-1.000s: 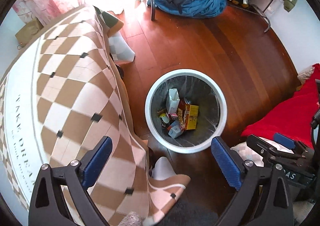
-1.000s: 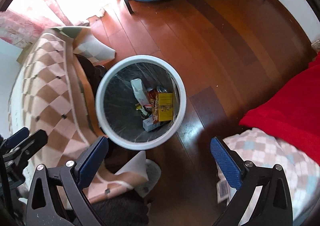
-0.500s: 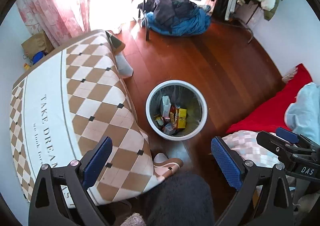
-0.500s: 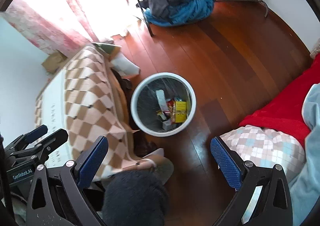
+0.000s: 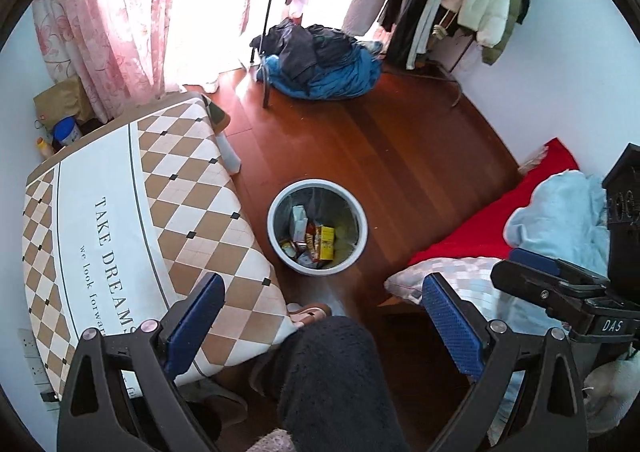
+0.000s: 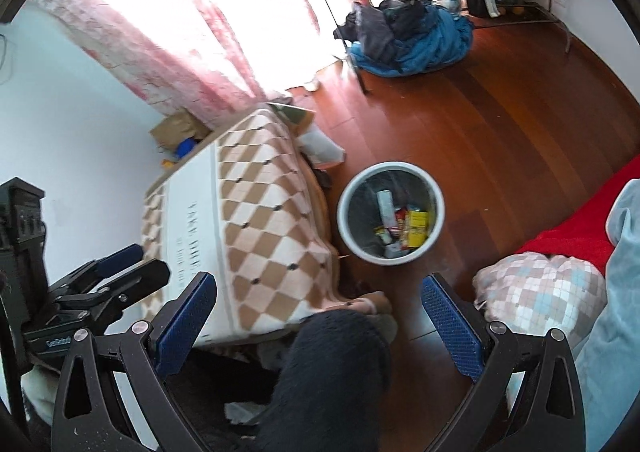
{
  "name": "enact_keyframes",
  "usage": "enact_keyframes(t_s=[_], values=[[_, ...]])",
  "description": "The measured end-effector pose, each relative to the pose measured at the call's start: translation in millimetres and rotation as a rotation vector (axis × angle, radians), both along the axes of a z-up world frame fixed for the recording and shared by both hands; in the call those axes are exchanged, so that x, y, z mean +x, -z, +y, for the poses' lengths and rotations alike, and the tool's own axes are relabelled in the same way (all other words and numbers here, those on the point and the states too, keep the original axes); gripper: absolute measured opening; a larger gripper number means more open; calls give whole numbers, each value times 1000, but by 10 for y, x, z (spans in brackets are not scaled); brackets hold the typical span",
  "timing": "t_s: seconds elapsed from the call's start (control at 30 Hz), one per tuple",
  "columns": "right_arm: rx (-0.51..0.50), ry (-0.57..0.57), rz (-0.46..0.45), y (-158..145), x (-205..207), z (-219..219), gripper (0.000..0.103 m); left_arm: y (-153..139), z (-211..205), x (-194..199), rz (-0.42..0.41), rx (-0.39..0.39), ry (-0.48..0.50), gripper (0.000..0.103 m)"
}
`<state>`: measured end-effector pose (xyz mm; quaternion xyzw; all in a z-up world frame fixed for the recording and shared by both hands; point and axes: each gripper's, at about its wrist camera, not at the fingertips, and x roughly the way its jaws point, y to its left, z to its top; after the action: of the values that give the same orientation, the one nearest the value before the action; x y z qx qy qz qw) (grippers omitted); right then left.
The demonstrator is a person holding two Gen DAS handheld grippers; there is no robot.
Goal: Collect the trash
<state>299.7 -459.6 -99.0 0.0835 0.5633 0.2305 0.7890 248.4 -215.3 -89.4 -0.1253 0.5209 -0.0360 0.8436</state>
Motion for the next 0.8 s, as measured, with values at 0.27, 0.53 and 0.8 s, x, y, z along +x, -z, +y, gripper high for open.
enact_keyframes(t_s=[0.27,0.53,0.8], values=[[18,-37,1,-204,-149,13,103,-217,28,-191,-23,-43,22,101],[32,-57,6,-293,-219,54,103,-308,59,-266,-36,-54,22,101],[12,-72,5,-291,-236,100,103,-342,45,-290,-37,-35,21,101]])
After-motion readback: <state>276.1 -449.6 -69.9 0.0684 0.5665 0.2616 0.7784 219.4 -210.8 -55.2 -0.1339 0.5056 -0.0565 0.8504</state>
